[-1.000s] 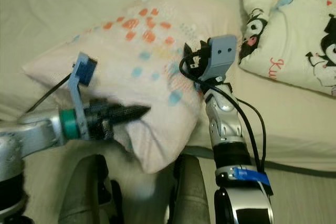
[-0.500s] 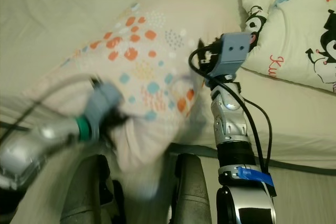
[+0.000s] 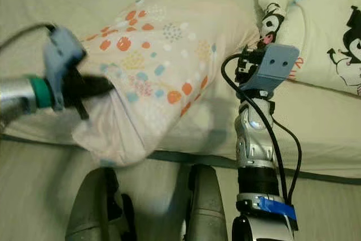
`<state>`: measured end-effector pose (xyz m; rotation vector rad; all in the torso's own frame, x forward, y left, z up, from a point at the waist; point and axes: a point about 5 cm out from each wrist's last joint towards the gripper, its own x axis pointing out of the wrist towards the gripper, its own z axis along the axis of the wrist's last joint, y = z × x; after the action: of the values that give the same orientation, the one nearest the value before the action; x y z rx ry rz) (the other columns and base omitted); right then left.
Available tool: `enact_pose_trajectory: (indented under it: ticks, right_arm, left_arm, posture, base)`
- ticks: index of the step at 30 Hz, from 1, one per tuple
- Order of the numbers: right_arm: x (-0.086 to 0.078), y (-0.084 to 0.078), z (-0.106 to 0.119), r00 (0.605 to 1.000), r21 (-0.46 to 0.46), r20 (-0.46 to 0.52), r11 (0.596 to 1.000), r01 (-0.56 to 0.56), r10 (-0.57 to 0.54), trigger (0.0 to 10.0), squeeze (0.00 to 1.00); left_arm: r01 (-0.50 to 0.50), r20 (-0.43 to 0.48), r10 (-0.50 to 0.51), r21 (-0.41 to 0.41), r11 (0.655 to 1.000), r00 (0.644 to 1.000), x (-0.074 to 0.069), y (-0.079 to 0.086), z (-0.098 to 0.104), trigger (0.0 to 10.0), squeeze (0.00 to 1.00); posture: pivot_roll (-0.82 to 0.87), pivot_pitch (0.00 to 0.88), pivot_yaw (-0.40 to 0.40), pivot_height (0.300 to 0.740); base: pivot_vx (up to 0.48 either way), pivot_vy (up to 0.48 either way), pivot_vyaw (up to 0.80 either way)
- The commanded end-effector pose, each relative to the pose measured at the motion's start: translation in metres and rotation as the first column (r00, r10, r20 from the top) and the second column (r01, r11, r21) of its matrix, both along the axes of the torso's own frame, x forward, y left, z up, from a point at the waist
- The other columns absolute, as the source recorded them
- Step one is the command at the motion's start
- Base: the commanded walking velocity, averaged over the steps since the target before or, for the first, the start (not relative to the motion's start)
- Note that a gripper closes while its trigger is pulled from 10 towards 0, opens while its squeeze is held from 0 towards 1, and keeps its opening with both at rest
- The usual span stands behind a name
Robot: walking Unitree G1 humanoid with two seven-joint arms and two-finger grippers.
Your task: Clean up the room
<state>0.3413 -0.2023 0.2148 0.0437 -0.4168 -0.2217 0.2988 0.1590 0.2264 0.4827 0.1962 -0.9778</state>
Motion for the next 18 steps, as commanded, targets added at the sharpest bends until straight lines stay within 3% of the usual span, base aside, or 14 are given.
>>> enact_pose_trajectory:
  ticks: [1,6,7,8,9,11,12,13,15,16,18]
  right_arm:
    - [-0.003,-0.001,-0.006,0.999,0.006,-0.026,1.000,0.019,-0.019,10.0,0.00]
    - [-0.002,-0.001,-0.006,0.999,0.007,-0.028,1.000,0.019,-0.019,10.0,0.00]
    - [-0.002,-0.001,-0.006,0.999,0.007,-0.030,1.000,0.019,-0.018,10.0,0.00]
    - [-0.002,-0.001,-0.006,0.999,0.007,-0.030,1.000,0.019,-0.018,10.0,0.00]
    - [-0.002,-0.001,-0.006,0.999,0.007,-0.034,1.000,0.016,-0.016,10.0,0.00]
    - [-0.001,0.001,-0.008,0.999,0.008,-0.040,1.000,0.006,-0.006,10.0,0.00]
    - [-0.001,0.001,-0.008,0.999,0.008,-0.040,1.000,0.006,-0.006,10.0,0.00]
    - [-0.001,0.004,-0.010,0.999,0.013,-0.041,1.000,-0.004,0.005,10.0,0.00]
    - [0.000,0.009,-0.016,0.999,0.038,-0.050,0.999,-0.019,0.021,10.0,0.00]
    - [0.000,0.009,-0.016,0.999,0.038,-0.050,0.999,-0.019,0.021,10.0,0.00]
    - [0.000,0.019,-0.020,0.995,0.100,-0.046,0.992,-0.082,0.087,10.0,0.00]
  left_arm:
    - [0.070,-0.009,-0.070,0.093,0.993,0.998,-0.011,0.004,-0.007,10.0,1.00]
    - [0.078,-0.043,-0.071,0.170,0.982,0.997,-0.021,0.019,-0.016,10.0,1.00]
    - [0.042,-0.051,-0.032,0.200,0.979,0.998,-0.023,0.034,-0.018,10.0,1.00]
    - [0.042,-0.051,-0.032,0.200,0.979,0.998,-0.023,0.034,-0.018,10.0,1.00]
    - [-0.022,-0.038,0.030,0.202,0.979,0.999,-0.022,0.052,-0.012,10.0,1.00]
    - [-0.151,0.043,0.148,0.068,0.986,0.988,-0.013,0.077,0.020,10.0,1.00]
    - [-0.151,0.043,0.148,0.068,0.986,0.988,-0.013,0.077,0.020,10.0,1.00]
    - [-0.187,0.079,0.189,-0.036,0.982,0.979,-0.006,0.082,0.037,10.0,1.00]
    - [-0.199,0.116,0.220,-0.168,0.965,0.969,0.007,0.082,0.055,10.0,1.00]
    - [-0.199,0.116,0.220,-0.168,0.965,0.969,0.007,0.082,0.055,10.0,1.00]
    - [-0.202,0.105,0.232,-0.234,0.951,0.967,0.027,0.069,0.053,10.0,1.00]
  posture:
    - [-0.05,0.216,0.057,0.590]
    - [-0.05,0.217,0.057,0.590]
    - [-0.04,0.220,0.055,0.590]
    - [-0.04,0.220,0.055,0.590]
    - [-0.03,0.222,0.053,0.590]
    - [-0.02,0.219,0.052,0.590]
    - [-0.02,0.219,0.052,0.590]
    - [-0.02,0.214,0.053,0.590]
    - [-0.02,0.215,0.054,0.590]
    - [-0.02,0.215,0.054,0.590]
    - [-0.02,0.211,0.052,0.590]
  base:
    - [0.000,0.000,0.00]
    - [0.000,0.000,0.00]
    - [0.000,0.000,0.00]
    - [0.000,0.000,0.00]
    - [0.000,0.000,0.00]
    - [0.000,0.000,0.00]
    - [0.000,0.000,0.00]
    - [0.000,0.000,0.00]
    - [0.000,0.000,0.00]
    - [0.000,0.000,0.00]
    - [0.000,0.000,0.00]
